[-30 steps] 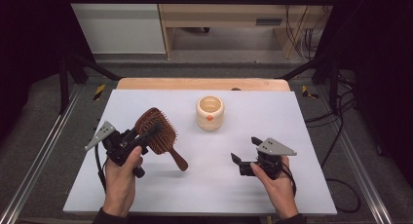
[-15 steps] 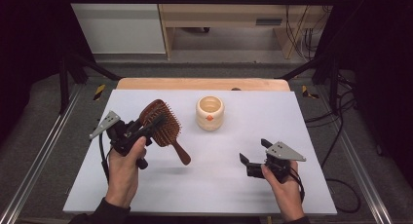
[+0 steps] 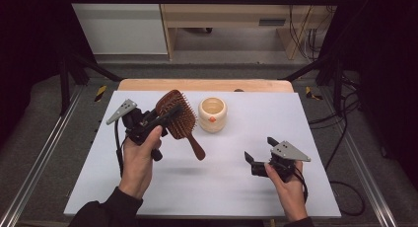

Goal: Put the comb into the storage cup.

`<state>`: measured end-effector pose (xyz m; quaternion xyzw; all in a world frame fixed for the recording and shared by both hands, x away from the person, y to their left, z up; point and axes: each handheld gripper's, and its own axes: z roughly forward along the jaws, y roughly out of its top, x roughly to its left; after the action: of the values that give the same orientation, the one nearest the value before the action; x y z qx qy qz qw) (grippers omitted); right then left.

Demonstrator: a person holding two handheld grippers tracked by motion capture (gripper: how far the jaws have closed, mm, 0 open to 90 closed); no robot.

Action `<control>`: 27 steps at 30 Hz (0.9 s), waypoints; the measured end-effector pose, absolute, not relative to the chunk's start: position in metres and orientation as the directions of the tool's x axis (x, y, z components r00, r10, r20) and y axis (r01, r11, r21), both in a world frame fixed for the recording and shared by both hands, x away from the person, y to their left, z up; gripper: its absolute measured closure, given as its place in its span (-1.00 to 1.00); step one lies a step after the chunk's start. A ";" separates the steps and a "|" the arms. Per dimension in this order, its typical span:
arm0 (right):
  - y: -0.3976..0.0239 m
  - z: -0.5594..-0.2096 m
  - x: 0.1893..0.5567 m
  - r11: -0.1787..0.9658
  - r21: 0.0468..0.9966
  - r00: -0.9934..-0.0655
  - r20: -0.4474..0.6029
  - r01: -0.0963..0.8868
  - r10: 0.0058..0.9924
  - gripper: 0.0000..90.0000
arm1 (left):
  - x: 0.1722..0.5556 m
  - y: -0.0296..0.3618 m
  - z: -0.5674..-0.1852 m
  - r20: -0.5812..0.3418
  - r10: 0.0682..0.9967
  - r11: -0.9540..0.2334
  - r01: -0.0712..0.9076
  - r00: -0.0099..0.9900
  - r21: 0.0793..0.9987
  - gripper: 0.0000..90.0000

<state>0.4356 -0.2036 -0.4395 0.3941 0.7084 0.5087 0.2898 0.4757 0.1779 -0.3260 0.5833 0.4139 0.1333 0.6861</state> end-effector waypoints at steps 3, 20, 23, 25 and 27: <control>-0.205 -0.441 0.437 0.176 0.947 -0.510 -0.014 0.269 0.860 -0.89 | 0.479 0.174 -0.323 -0.411 0.670 0.278 0.304 0.619 0.911 0.15; -0.203 -0.443 0.435 0.144 0.953 -0.513 0.013 0.265 0.858 -0.90 | 0.501 0.155 -0.289 -0.388 0.702 0.253 0.299 0.598 0.920 0.15; -0.205 -0.443 0.434 0.141 0.954 -0.512 0.016 0.265 0.859 -0.90 | 0.505 0.153 -0.280 -0.382 0.701 0.258 0.285 0.602 0.923 0.15; -0.206 -0.442 0.434 0.135 0.956 -0.504 0.015 0.261 0.864 -0.90 | 0.512 0.153 -0.270 -0.385 0.702 0.268 0.279 0.599 0.922 0.15; -0.207 -0.442 0.434 0.130 0.957 -0.499 0.017 0.260 0.867 -0.90 | 0.515 0.153 -0.267 -0.379 0.708 0.263 0.276 0.596 0.925 0.15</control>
<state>0.4344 -0.2066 -0.4423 0.4066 0.6925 0.5193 0.2923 0.5150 0.1529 -0.2674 0.5855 0.4201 0.1604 0.6745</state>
